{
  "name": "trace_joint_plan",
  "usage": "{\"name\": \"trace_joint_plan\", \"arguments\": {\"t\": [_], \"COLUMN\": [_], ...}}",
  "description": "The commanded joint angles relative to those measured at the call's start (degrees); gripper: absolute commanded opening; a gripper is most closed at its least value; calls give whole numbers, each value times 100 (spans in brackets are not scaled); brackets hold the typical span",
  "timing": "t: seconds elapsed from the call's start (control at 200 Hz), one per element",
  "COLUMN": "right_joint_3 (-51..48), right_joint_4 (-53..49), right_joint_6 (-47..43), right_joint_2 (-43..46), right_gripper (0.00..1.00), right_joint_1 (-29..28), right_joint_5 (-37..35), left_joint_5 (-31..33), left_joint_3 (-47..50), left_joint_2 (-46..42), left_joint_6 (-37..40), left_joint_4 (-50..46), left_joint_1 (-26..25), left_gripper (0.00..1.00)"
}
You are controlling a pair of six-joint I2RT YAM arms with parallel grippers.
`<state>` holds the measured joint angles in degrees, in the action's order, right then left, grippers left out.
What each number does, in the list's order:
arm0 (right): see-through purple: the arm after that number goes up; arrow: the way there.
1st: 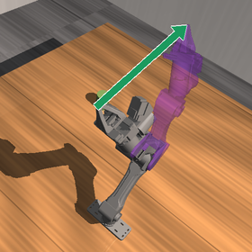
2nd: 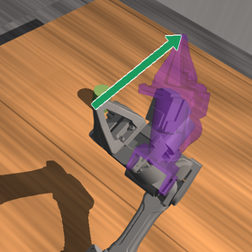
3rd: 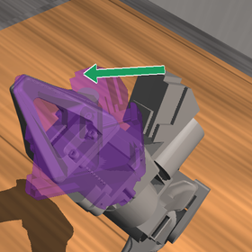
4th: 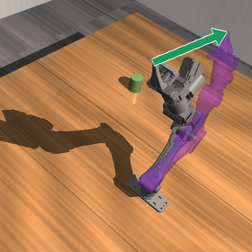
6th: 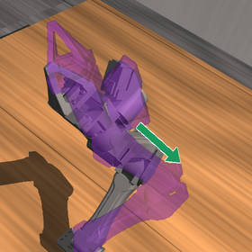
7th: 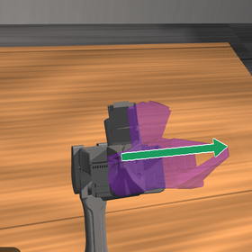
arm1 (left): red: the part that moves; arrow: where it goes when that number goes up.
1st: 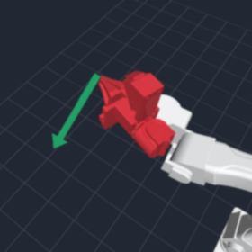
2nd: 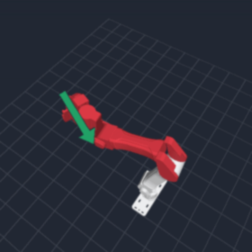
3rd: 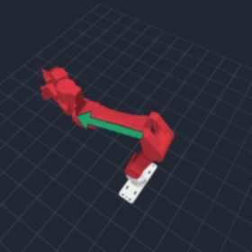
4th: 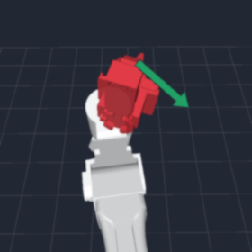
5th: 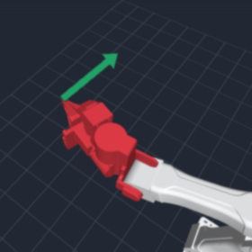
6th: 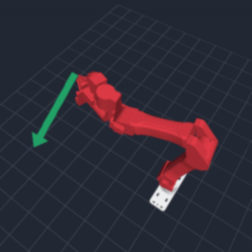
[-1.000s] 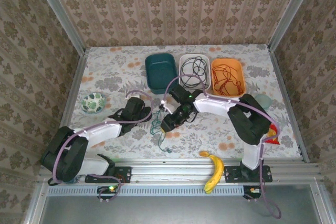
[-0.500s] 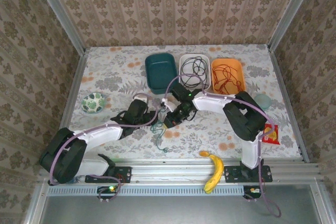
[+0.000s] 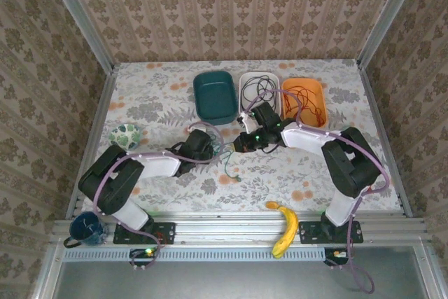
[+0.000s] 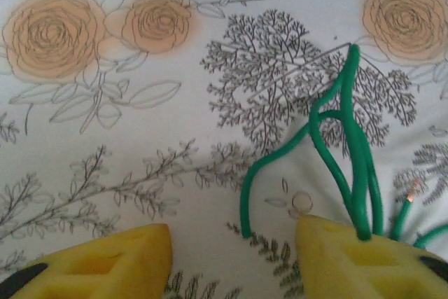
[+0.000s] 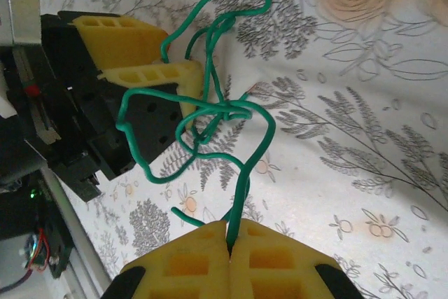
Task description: Untangle the cables
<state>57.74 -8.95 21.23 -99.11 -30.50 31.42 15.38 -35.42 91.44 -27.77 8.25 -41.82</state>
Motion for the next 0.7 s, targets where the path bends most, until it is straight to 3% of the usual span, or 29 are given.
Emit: {"name": "trace_joint_plan", "arguments": {"t": [0.0,0.125,0.22,0.485,0.695], "right_joint_3": [-246,-543,-763,-1064,-1230], "right_joint_4": [384,630,869,966,1066], "right_joint_6": [325,571,900,1385,1474], "right_joint_2": [498,981,1294,1910,2537], "right_gripper": [2,1,2,2,2], "right_joint_1": [66,203,374,662,848], "right_joint_5": [-899,-1731,-2140,-3232,-3298], "left_joint_5": [-341,-330,-250,-204,-202], "left_joint_3": [-95,-131,-175,-202,-167], "left_joint_2": [610,638,673,685,647], "left_joint_6": [20,34,-18,-36,-62], "left_joint_4": [-229,-254,-379,-447,-425], "left_joint_1": [-97,-115,-116,-124,-131], "left_gripper": [42,14,0,0,0]}}
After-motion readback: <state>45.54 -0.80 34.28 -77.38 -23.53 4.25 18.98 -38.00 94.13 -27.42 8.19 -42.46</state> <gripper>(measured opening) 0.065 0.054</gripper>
